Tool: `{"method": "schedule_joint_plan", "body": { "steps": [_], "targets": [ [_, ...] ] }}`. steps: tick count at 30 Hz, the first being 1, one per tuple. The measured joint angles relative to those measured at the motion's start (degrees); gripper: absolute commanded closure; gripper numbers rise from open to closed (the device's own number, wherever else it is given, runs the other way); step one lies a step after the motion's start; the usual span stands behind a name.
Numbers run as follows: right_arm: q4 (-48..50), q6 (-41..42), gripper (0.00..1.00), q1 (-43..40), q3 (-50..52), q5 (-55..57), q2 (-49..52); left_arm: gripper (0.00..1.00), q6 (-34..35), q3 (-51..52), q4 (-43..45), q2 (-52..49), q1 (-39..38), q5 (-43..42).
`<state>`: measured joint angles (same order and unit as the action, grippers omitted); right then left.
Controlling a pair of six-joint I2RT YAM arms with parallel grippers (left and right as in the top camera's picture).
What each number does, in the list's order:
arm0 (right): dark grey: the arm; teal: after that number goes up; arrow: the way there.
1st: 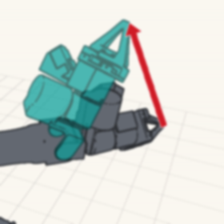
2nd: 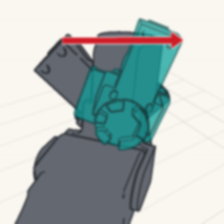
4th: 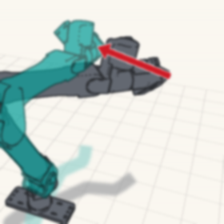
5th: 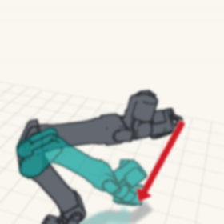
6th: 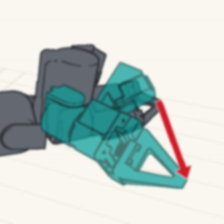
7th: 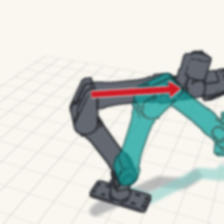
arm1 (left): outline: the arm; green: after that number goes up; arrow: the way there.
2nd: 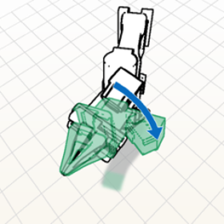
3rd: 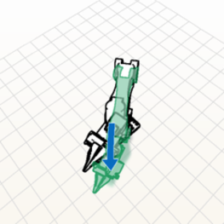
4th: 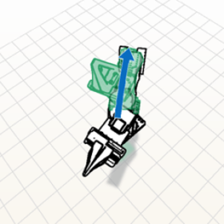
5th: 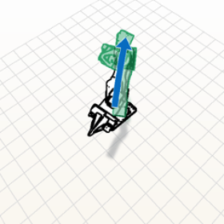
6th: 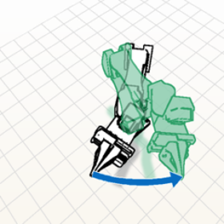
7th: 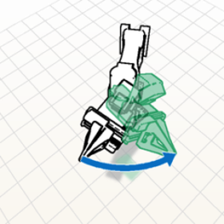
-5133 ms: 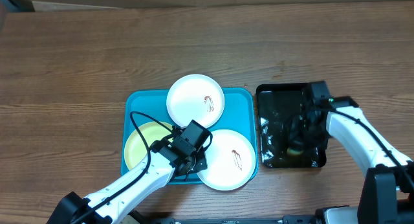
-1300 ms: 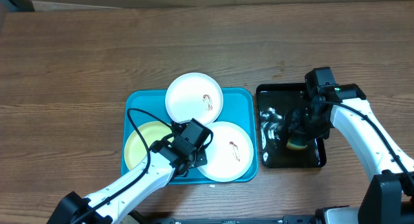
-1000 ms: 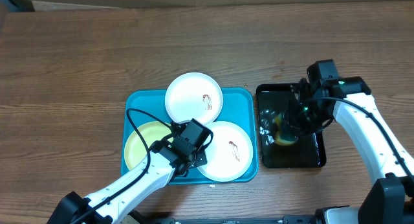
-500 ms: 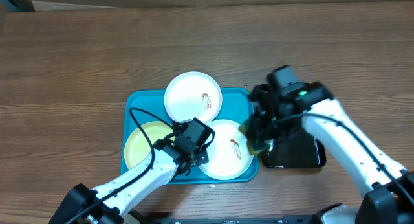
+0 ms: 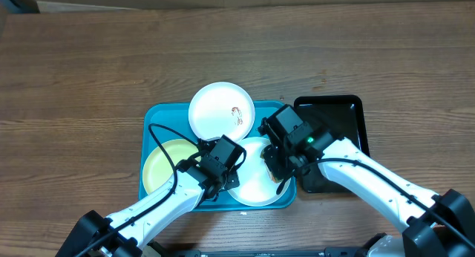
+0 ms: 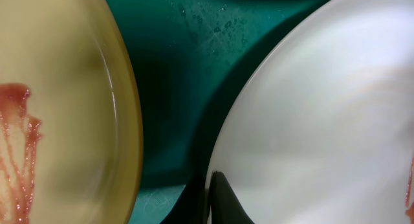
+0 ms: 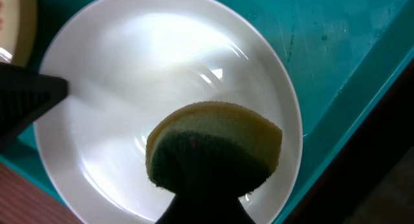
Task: Clean dirty plates on tray and stack at the side
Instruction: 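Carry the wet sponge with right gripper onto the held white plate, then scrub the white plate surface with the sponge in right gripper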
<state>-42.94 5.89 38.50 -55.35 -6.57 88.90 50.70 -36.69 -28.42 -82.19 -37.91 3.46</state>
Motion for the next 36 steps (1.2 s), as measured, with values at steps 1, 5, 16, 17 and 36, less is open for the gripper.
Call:
{"method": "schedule_joint_plan", "body": {
  "steps": [1, 5, 16, 17, 36],
  "targets": [
    [0.98, 0.07, 0.96, 0.24, 0.66, 0.55, 0.00, 0.96, 0.00, 0.00, 0.00, 0.00, 0.00, 0.00],
    [6.36, -0.07, 0.96, 0.28, 3.48, 2.36, 0.00, 0.96, 0.00, 0.00, 0.02, -0.02, 0.00, 0.00],
    [10.21, -10.34, 0.96, 0.26, 4.37, 4.98, 0.50, 0.96, 0.00, 0.00, 0.04, 0.00, 0.00, -0.02],
    [10.60, -11.89, 0.96, 0.28, 4.37, 4.59, 0.52, 0.96, 0.00, 0.00, 0.04, 0.00, 0.00, -0.02],
    [13.40, -33.51, 0.96, 0.26, 4.37, 1.42, 1.07, 0.96, 0.00, 0.00, 0.07, -0.02, 0.00, -0.02]
  ]
}}
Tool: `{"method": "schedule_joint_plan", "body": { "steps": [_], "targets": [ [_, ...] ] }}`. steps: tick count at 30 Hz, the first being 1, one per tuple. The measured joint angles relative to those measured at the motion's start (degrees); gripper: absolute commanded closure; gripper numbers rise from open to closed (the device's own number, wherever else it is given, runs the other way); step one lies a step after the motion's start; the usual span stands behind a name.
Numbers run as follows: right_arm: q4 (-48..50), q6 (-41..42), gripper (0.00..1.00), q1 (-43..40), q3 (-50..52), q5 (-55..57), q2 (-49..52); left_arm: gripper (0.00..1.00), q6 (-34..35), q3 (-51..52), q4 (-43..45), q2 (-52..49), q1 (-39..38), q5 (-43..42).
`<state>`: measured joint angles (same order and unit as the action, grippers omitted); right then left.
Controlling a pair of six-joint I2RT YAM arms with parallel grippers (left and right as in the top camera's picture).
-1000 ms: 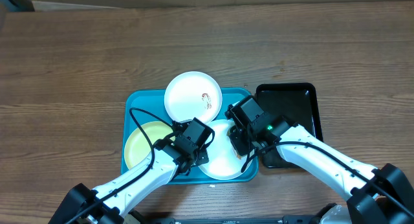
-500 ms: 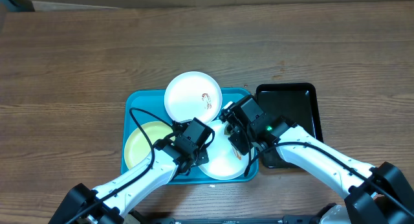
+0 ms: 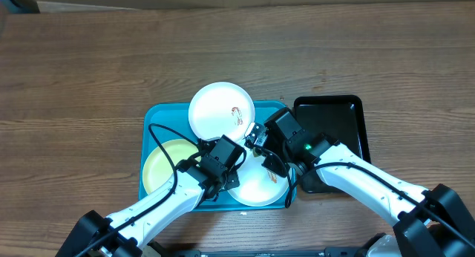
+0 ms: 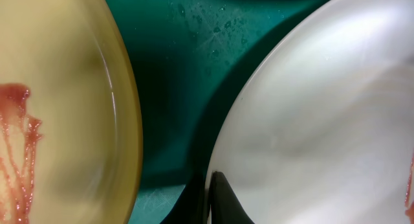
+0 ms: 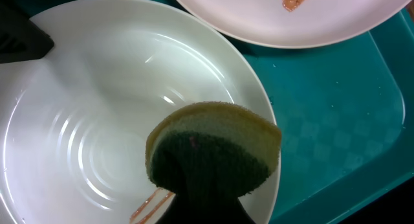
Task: Clean dirty plates on tray and stack at the side
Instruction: 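Scrub the white plate surface with the sponge in right gripper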
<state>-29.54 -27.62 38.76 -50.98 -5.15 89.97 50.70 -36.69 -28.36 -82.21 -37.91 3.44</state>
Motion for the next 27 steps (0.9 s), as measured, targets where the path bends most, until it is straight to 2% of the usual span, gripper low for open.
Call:
{"method": "schedule_joint_plan", "body": {
  "steps": [2, 4, 6, 9, 15, 24, 27],
  "targets": [
    [0.17, -0.83, 0.88, 0.02, 0.00, 0.02, 0.04, 0.96, 0.00, 0.00, 0.02, 0.00, 0.00, 0.00],
    [0.85, -1.60, 0.84, 0.02, 0.00, 0.02, 0.28, 0.96, 0.00, 0.00, 0.04, 0.00, 0.00, 0.00],
    [1.14, -1.97, 0.64, 0.02, 0.00, 0.00, 0.48, 0.96, 0.00, 0.00, 0.20, 0.00, 0.00, -0.15],
    [1.16, -2.36, 0.48, 0.02, 0.00, -0.02, 0.55, 0.96, 0.00, 0.00, 0.26, -0.07, 0.00, -0.20],
    [1.18, -2.40, 0.47, 0.02, 0.00, 0.00, 0.55, 0.96, 0.00, 0.00, 0.28, -0.09, 0.00, -0.20],
    [1.31, -2.40, 0.50, 0.02, 0.00, -0.02, 1.46, 0.96, 0.00, 0.00, 0.28, -0.09, 0.00, -0.20],
    [2.19, -2.40, 0.57, 0.02, 0.00, 0.11, 3.96, 0.96, 0.00, 0.00, 0.28, -0.09, 0.00, -0.20]
  ]
}}
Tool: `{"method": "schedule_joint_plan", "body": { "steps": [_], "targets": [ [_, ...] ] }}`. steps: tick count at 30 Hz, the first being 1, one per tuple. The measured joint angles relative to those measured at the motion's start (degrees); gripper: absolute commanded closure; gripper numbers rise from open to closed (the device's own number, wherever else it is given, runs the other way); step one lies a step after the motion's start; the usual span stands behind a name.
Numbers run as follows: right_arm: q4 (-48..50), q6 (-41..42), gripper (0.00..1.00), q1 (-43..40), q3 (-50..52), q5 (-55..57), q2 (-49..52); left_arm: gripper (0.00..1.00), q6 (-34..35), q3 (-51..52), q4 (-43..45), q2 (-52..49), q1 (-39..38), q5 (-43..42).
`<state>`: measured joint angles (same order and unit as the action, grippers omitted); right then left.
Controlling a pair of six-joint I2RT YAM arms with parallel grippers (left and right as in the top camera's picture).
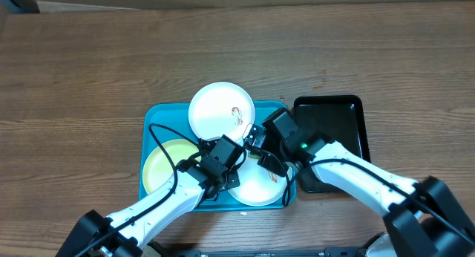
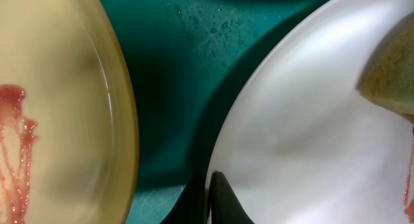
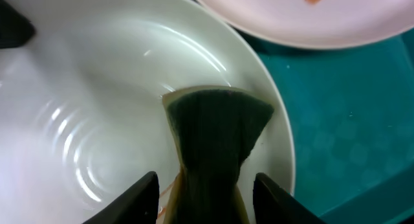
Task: Clean dirty plates on tray and stack at the side
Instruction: 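Scrub the white plate surface with the sponge in right gripper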
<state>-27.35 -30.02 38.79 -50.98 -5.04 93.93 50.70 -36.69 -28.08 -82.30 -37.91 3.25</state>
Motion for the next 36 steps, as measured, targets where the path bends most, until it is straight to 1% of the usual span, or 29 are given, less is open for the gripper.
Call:
{"method": "schedule_joint_plan", "body": {
  "steps": [2, 3, 4, 5, 6, 8, 12, 13, 16, 20, 21, 22, 24, 26, 27, 28, 30, 31, 32, 36],
  "targets": [
    [1.25, 0.48, 0.60, 0.00, 0.00, 0.81, 2.32, 0.96, 0.00, 0.00, 0.00, 0.00, 0.00, 0.00],
    [1.70, 0.96, 0.67, 0.00, 0.00, 1.31, 3.13, 0.96, 0.00, 0.00, 0.00, 0.00, 0.00, -0.02],
    [2.29, 1.62, 0.69, -0.02, 0.00, 2.08, 4.02, 0.96, 0.00, 0.00, 0.00, 0.00, 0.00, 0.00],
    [2.84, 2.45, 0.73, 0.00, 0.00, 2.34, 4.20, 0.96, 0.00, 0.00, 0.02, -0.02, 0.00, -0.02],
    [2.97, 2.78, 0.81, 0.02, 0.00, 2.91, 4.17, 0.96, 0.00, 0.00, 0.00, -0.02, 0.00, -0.02],
    [2.78, 3.82, 0.85, 0.09, 0.00, 3.45, 4.17, 0.96, 0.00, 0.00, 0.02, -0.02, 0.00, -0.02],
    [1.79, 4.42, 0.87, 0.26, -0.04, 3.93, 4.17, 0.96, 0.00, 0.00, 0.02, -0.04, 0.00, 0.00],
    [1.36, 4.48, 0.86, 0.24, -0.13, 3.98, 4.17, 0.96, 0.00, 0.00, 0.02, -0.04, 0.00, -0.02],
    [0.37, 4.50, 0.74, 0.24, -0.46, 4.02, 4.17, 0.96, 0.00, 0.00, 0.02, -0.04, 0.00, -0.02],
    [-2.19, 5.44, 0.71, 0.24, -1.49, 4.02, 4.17, 0.96, 0.00, 0.00, 0.02, -0.07, 0.00, -0.02],
    [-2.75, 5.86, 0.66, 0.24, -1.73, 4.02, 4.17, 0.96, 0.00, 0.00, 0.02, -0.07, 0.00, -0.02],
    [-3.32, 6.58, 0.58, 0.26, -2.01, 4.00, 4.17, 0.96, 0.00, 0.00, 0.02, -0.07, 0.00, -0.02],
    [-3.65, 7.19, 0.55, 0.26, -2.56, 4.04, 4.07, 0.96, 0.00, 0.00, 0.02, -0.07, 0.00, -0.02],
    [-3.69, 7.63, 0.55, 0.26, -3.17, 4.20, 3.85, 0.96, 0.00, 0.00, 0.02, -0.07, 0.00, -0.02],
    [-3.69, 7.89, 0.56, 0.26, -3.37, 4.20, 3.78, 0.96, 0.00, 0.00, 0.02, -0.07, 0.00, -0.02],
    [-3.72, 7.91, 0.62, 0.24, -3.54, 4.20, 3.67, 0.96, 0.00, 0.00, 0.02, -0.07, 0.00, -0.02],
    [-3.96, 8.15, 0.82, 0.24, -3.63, 4.20, 3.63, 0.96, 0.00, 0.00, 0.02, -0.07, 0.00, -0.02],
    [-4.26, 8.61, 0.87, 0.24, -3.63, 4.20, 3.63, 0.96, 0.00, 0.00, 0.02, -0.07, 0.00, -0.02],
    [-4.57, 8.48, 0.90, 0.26, -3.63, 4.13, 3.63, 0.96, 0.00, 0.00, 0.02, -0.07, 0.00, -0.02],
    [-4.98, 8.74, 0.90, 0.31, -3.63, 4.15, 3.65, 0.96, 0.00, 0.00, 0.02, -0.07, 0.00, -0.02]
  ]
}}
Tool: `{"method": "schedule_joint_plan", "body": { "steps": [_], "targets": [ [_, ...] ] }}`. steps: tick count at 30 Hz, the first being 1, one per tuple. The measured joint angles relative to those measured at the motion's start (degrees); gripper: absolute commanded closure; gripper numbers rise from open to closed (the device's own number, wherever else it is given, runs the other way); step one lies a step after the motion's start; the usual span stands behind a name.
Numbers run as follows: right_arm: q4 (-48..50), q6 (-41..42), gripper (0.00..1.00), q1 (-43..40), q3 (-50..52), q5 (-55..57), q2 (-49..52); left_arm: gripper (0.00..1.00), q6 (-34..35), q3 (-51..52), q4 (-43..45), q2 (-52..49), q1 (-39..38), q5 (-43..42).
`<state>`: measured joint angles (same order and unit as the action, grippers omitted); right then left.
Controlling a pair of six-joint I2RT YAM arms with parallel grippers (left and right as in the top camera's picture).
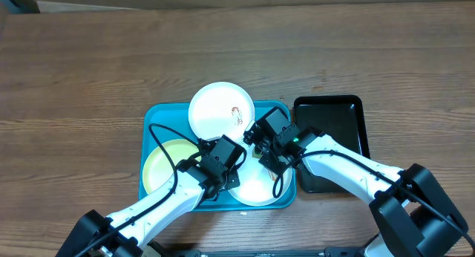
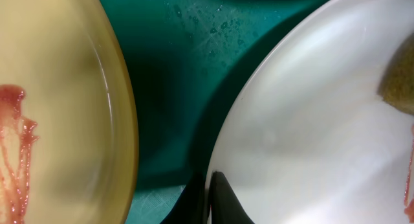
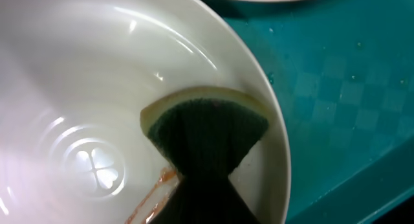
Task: Clean dirty plates on tray and stack at the side
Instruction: 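Scrub the white plate surface with the sponge in right gripper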
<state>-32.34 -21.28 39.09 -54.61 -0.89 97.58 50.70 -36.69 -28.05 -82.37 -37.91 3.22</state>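
On the teal tray (image 1: 156, 116) lie three plates. The near white plate (image 1: 252, 186) has a red sauce streak (image 3: 152, 191) on its floor. My left gripper (image 2: 208, 180) is shut on that plate's (image 2: 310, 140) left rim. My right gripper (image 3: 204, 185) is shut on a yellow-and-green sponge (image 3: 206, 123), pressed against the plate's (image 3: 77, 75) inner wall just beside the streak. The sponge (image 2: 402, 81) shows at the right edge of the left wrist view. A yellow plate (image 2: 58, 107) with red sauce lies to the left. A second white plate (image 1: 221, 112), also smeared, lies at the tray's far side.
A black tray (image 1: 334, 138) stands right of the teal tray, touching it. Brown wooden table (image 1: 89, 64) surrounds both. My two arms (image 1: 349, 168) cross the near table edge and meet over the near white plate.
My right gripper with the sponge has shifted slightly on the white plate, so the sponge shows less in the left wrist view. The streak still lies beside it. The left gripper has not moved.
My left gripper has held the near white plate's rim throughout. The sponge in my right gripper first hung over the plate's right side. Then it was over the plate near the far white plate, then down in the plate, where it still is.
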Motion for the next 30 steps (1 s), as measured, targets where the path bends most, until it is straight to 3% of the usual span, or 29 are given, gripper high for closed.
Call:
{"method": "schedule_joint_plan", "body": {
  "steps": [7, 30],
  "targets": [
    [1.44, 0.00, 0.96, -0.02, -0.02, 0.02, 1.09, 0.96, 0.00, 0.00, 0.00, 0.00, 0.00, 0.00],
    [-0.42, 0.24, 0.96, -0.26, 0.72, -4.15, 1.25, 0.96, 0.00, 0.00, 0.07, 0.00, 0.00, -0.20]
  ]
}}
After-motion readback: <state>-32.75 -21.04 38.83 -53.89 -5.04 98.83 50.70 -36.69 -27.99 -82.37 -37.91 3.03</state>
